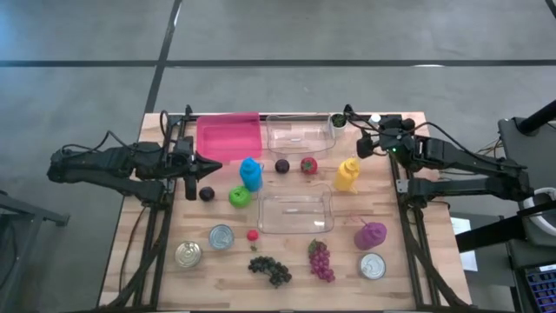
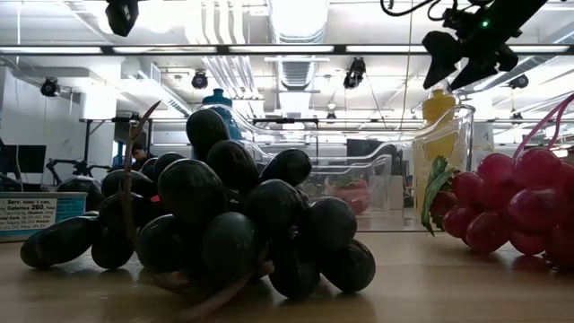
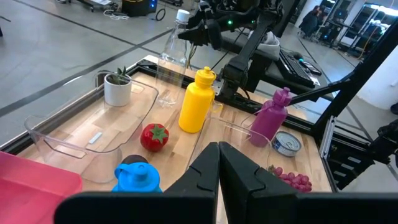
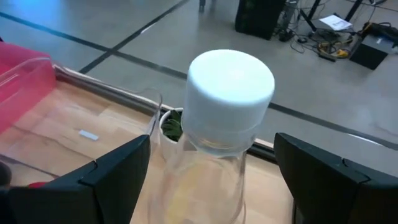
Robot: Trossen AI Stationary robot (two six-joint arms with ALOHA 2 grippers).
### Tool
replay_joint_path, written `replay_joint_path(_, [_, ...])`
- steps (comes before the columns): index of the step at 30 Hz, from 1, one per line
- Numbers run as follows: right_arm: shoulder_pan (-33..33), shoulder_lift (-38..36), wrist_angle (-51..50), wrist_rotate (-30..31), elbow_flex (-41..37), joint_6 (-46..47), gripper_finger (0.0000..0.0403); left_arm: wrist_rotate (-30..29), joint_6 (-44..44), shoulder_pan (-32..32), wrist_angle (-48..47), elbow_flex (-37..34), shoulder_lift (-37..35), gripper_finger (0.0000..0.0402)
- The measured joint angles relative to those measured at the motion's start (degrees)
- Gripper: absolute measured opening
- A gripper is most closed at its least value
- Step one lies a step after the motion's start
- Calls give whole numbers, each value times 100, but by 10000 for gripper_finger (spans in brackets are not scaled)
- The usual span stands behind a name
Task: Pick & Place Food Item
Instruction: Put the transparent bottle into the top transparent bin
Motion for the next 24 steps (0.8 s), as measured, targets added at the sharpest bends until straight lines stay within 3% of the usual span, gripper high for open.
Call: replay_joint_path(24, [-204,309,554,-1,-2,28,335,2,-279,2,-2,-1,0,15])
